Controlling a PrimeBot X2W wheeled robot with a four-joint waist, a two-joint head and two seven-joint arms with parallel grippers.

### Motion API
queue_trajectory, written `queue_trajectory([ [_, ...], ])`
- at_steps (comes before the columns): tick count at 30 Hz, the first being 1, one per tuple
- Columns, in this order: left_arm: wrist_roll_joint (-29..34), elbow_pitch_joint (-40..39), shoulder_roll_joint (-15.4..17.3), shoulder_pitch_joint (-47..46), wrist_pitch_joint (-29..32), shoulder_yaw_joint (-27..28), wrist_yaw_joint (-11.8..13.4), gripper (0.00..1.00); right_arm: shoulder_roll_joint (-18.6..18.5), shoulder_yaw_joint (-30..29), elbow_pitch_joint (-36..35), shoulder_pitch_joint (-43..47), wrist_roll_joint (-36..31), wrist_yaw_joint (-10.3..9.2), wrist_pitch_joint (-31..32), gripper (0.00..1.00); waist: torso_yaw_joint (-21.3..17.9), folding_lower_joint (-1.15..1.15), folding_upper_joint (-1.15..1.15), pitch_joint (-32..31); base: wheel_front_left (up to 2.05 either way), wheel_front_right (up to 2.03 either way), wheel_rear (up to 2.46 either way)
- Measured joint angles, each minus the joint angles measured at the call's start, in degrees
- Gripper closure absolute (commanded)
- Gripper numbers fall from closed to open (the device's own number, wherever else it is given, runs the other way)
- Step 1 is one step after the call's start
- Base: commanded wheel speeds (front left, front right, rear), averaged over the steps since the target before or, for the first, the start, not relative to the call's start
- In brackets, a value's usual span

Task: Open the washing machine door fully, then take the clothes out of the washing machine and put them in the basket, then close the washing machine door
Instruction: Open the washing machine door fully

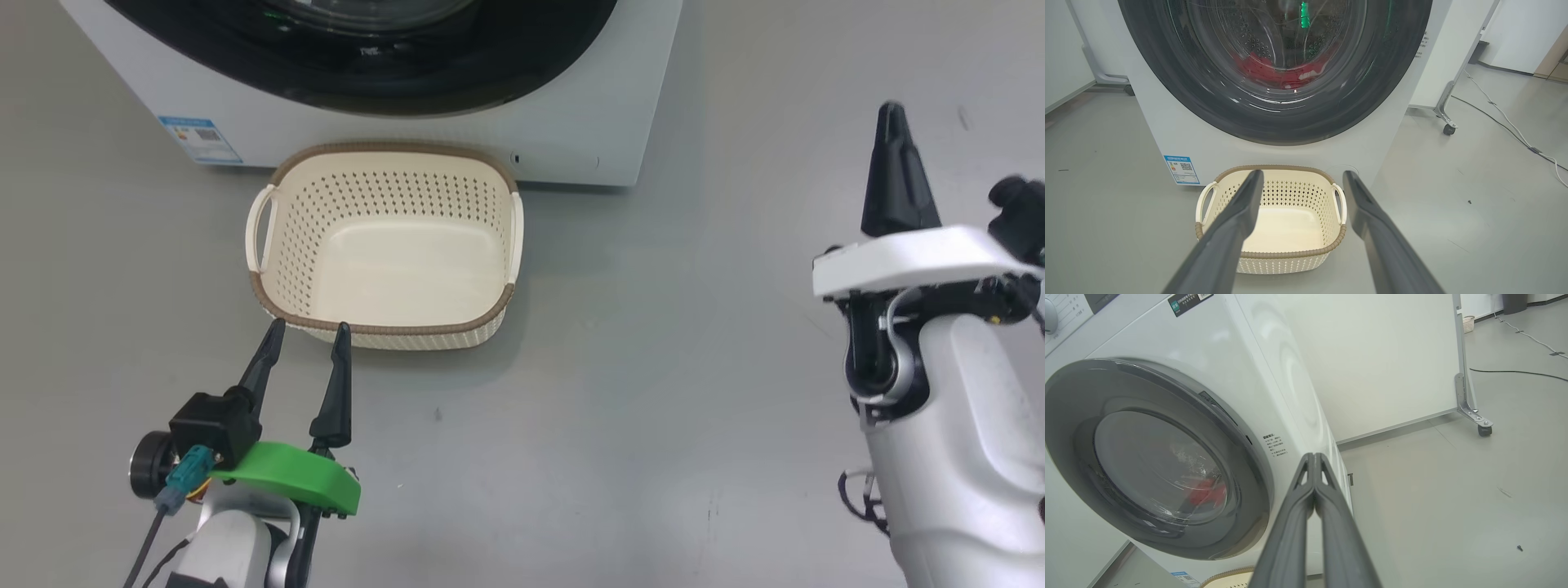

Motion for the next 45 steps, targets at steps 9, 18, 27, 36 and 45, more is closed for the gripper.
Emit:
queue_trajectory([
  [9, -0.2, -1.0, -0.2, -4.3, 0.0, -1.1, -0.8, 0.0, -1.3, -2.1, -1.6, -13.5, 2.8, 0.01, 5.3, 1.0, 2.6, 0.0, 0.0, 7.0, 0.0, 0.0, 0.0],
  [18, -3.1, -2.7, -0.4, -7.5, 0.0, -1.9, -1.5, 0.0, -1.3, -5.2, -0.2, -24.3, 9.4, -0.57, 11.0, 1.0, 5.3, 0.0, 0.0, 13.6, 0.0, 0.0, 0.0],
  [27, -3.9, -2.5, -0.6, -9.4, 0.0, -3.4, -2.0, 0.0, -1.2, -7.5, 3.5, -32.0, 16.6, -1.27, 15.8, 1.0, 7.8, 0.0, 0.0, 17.7, 0.0, 0.0, 0.0],
  [36, -6.0, -2.4, -0.8, -10.6, 0.0, -5.0, -2.0, 0.0, -1.2, -7.9, 7.8, -41.4, 23.7, -4.22, 23.6, 1.0, 10.7, 0.0, 0.0, 21.0, 0.0, 0.0, 0.0],
  [45, -7.2, -2.0, -0.9, -12.1, 0.0, -5.7, -2.0, 0.0, -1.3, -8.0, 11.7, -47.3, 26.9, -5.26, 27.8, 1.0, 13.3, 0.01, 0.0, 23.1, 0.0, 0.0, 0.0],
])
